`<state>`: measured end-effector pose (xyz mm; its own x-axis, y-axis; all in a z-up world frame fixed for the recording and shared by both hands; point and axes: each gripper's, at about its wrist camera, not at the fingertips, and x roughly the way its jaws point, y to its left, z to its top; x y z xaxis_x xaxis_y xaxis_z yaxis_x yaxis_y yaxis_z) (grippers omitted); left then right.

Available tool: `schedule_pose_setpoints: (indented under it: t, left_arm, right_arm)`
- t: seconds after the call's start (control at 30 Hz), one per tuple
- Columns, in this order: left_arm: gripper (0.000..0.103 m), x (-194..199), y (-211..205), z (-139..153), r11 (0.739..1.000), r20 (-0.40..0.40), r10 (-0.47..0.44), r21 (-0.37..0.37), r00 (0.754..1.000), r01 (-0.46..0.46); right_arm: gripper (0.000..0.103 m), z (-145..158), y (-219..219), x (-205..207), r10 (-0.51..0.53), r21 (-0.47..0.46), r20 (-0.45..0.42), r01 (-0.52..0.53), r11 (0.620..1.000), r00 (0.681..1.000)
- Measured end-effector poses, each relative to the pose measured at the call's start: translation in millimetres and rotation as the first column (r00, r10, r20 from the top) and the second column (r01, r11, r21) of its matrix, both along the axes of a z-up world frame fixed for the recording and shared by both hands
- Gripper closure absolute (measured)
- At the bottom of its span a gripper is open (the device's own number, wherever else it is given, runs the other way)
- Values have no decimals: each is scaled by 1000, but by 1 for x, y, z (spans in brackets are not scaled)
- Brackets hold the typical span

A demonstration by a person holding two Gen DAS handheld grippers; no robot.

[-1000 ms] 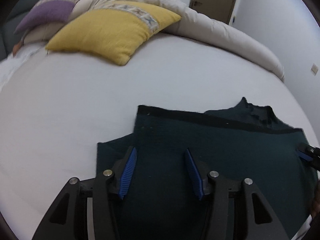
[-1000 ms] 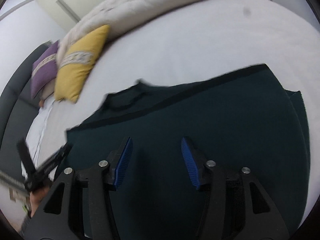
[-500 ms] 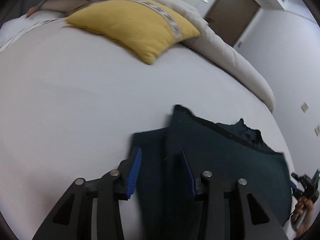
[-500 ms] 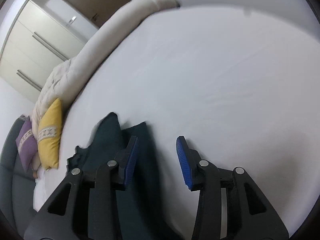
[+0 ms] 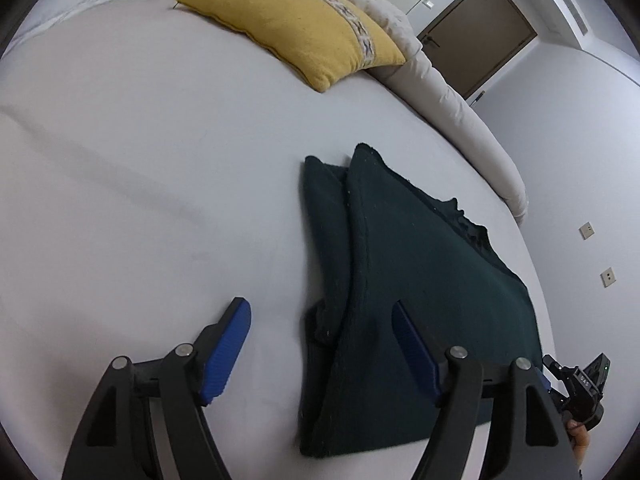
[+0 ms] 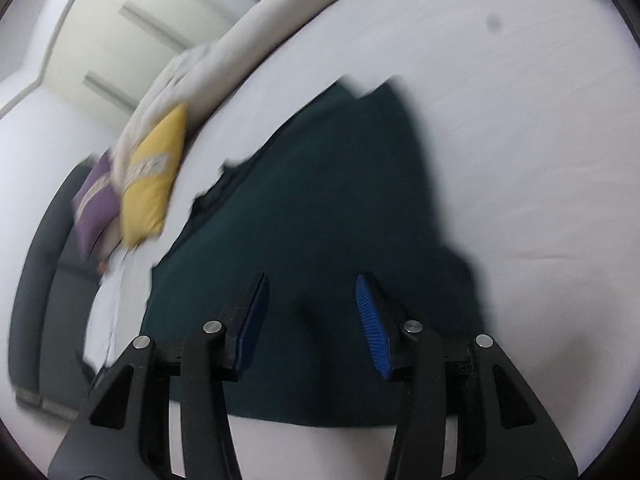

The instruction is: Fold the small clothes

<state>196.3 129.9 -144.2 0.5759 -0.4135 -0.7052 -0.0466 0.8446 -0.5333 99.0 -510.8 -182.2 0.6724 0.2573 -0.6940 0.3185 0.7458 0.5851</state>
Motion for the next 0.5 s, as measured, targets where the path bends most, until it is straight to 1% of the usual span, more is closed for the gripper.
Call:
schedule_pose_setpoints:
  t: [0.03,0.07,0.13,0.23,0.3,0.33,0.37,0.43,0.47,0.5]
  left_arm:
    - [28,-2,3,0,1000,-3,-1,-10,1000,1]
    - [27,-1,5,0,1000,-8,2,-30,1000,-2]
    - [25,5,8,-2,998,-21,5,-63,1000,-7]
    - [19,22,5,-4,997,-40,-26,-76,999,23]
    - [18,36,2,-6,996,-61,-43,-84,997,38]
    - [18,38,2,-5,996,-66,-43,-85,997,38]
    - [18,42,0,-4,996,-75,-48,-81,996,42]
    - [22,42,-2,-1,998,-82,-48,-46,996,45]
    - [32,40,-1,0,999,-83,-34,-29,996,31]
    - [36,37,1,3,1000,-81,-12,-14,997,11]
  right_arm:
    - [59,7,-5,-8,-34,-45,-5,34,998,999]
    - [57,12,-7,-14,-48,-60,0,48,997,999]
    - [56,25,-7,-31,-26,-20,39,26,999,999]
    - [56,44,-3,-46,55,43,101,-59,997,993]
    - [56,48,6,-43,116,90,134,-129,988,984]
    - [56,54,20,-42,122,89,137,-135,987,983]
    - [56,56,24,-38,116,80,137,-128,989,984]
    - [56,55,18,-43,84,84,134,-96,992,987]
    - [56,54,15,-45,60,80,122,-70,994,991]
    - [54,52,10,-47,21,58,97,-27,998,995]
